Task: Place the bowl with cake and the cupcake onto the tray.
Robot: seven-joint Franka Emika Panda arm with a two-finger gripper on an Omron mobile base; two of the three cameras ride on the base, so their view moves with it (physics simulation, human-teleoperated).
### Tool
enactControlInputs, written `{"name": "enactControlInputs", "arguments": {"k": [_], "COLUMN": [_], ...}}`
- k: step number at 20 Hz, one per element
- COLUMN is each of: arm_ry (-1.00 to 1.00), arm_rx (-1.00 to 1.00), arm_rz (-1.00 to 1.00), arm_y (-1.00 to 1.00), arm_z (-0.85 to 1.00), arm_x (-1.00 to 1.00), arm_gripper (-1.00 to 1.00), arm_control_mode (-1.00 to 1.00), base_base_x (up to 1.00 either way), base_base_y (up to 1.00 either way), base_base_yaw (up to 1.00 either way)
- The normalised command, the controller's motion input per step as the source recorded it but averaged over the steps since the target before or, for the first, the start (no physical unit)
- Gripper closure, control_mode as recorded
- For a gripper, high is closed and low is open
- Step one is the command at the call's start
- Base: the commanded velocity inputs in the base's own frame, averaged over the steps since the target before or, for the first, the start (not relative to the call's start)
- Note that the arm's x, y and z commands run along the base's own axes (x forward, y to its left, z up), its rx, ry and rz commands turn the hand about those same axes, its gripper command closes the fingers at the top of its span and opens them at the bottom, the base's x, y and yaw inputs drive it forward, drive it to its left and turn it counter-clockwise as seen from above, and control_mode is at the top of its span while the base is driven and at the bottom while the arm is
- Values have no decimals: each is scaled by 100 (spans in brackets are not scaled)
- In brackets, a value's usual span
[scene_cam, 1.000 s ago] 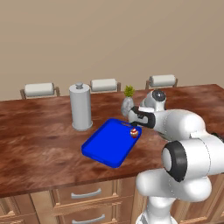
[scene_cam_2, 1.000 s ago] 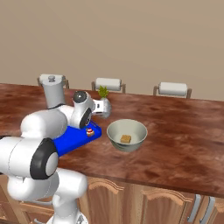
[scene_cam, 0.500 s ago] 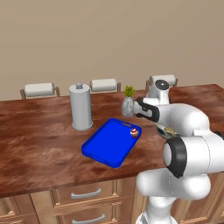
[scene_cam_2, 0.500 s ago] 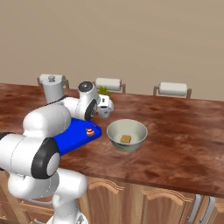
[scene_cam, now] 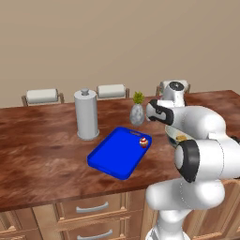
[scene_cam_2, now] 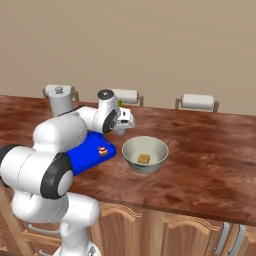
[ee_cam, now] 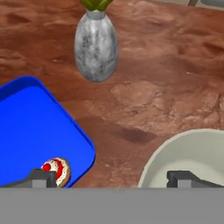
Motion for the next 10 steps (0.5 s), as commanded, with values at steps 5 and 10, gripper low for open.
{"name": "enactControlInputs", "arguments": {"k": [5, 10], "arm_ry": [10, 9], "arm_rx": [0, -1], "arm_rz": [0, 0], "arm_y": [-4, -8], "arm_z": [-32, -43], "arm_x": [0, -3], "arm_gripper": [-100, -100], "arm_control_mode": [-100, -100], "base_base_x": [0, 0], "base_base_y": [0, 0], "base_base_yaw": [0, 0]}}
